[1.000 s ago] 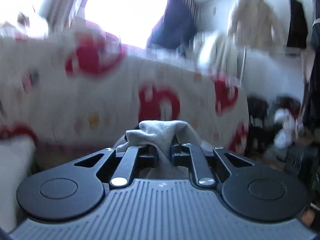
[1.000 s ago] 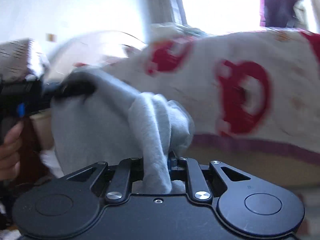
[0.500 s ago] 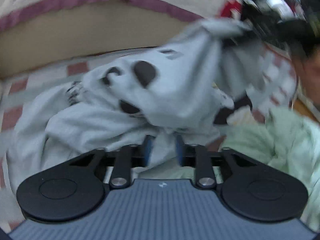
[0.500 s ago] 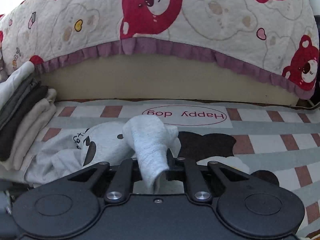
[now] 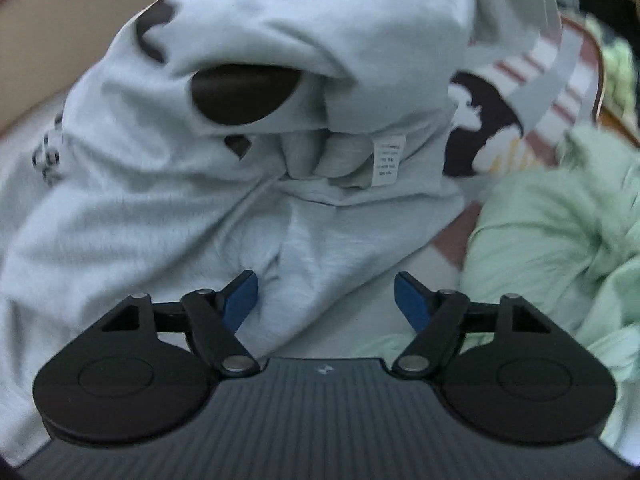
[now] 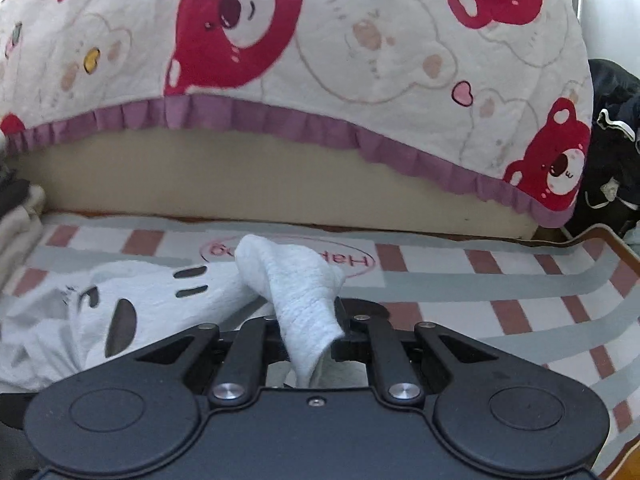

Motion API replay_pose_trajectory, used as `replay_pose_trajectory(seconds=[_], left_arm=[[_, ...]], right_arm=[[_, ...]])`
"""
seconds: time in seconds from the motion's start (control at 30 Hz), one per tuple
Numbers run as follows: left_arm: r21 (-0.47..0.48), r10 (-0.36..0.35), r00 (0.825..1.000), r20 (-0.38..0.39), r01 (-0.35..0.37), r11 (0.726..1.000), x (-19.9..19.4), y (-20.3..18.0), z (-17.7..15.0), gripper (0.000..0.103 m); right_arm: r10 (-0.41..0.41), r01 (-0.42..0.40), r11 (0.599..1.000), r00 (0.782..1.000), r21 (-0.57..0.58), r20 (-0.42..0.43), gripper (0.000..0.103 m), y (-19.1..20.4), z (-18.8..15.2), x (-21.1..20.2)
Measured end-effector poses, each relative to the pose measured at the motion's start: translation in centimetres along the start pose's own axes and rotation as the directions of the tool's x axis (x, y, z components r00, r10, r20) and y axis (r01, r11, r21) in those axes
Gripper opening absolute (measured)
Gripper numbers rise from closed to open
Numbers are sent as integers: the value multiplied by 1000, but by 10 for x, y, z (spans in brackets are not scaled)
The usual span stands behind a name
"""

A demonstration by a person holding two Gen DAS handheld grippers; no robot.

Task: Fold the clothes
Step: 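Lift the grey sweatshirt off the stack with both grippers and carry it onto the rug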

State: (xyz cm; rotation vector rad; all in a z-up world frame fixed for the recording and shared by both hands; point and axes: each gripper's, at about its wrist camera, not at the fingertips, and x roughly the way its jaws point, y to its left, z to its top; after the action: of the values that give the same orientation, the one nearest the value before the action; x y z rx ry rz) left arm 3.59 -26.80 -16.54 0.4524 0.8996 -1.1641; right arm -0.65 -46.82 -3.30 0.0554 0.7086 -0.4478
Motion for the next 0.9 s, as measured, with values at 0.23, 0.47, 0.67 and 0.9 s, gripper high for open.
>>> replay_pose_trajectory(seconds=[0.23,0.47,0.67,0.9], left_arm=[[182,179,974,139,-203,962,-8,-20,4,3],[136,338,895,290,-388,912,-70,-15,13,3],[-13,534,768,354,-567,824,-115,15,6,3],[-289,721,660,213,-662,691,-161,74,-33,3]], right_arm=[[-39,38,999,997,-5,-62,13,-17,-20,9],[-65,67,998,995,20,-78,13,-30,-30,29],[-35,39,997,997,70,-68,13,-31,-35,33],[8,7,994,991,109,-133,13,-33,-66,31]])
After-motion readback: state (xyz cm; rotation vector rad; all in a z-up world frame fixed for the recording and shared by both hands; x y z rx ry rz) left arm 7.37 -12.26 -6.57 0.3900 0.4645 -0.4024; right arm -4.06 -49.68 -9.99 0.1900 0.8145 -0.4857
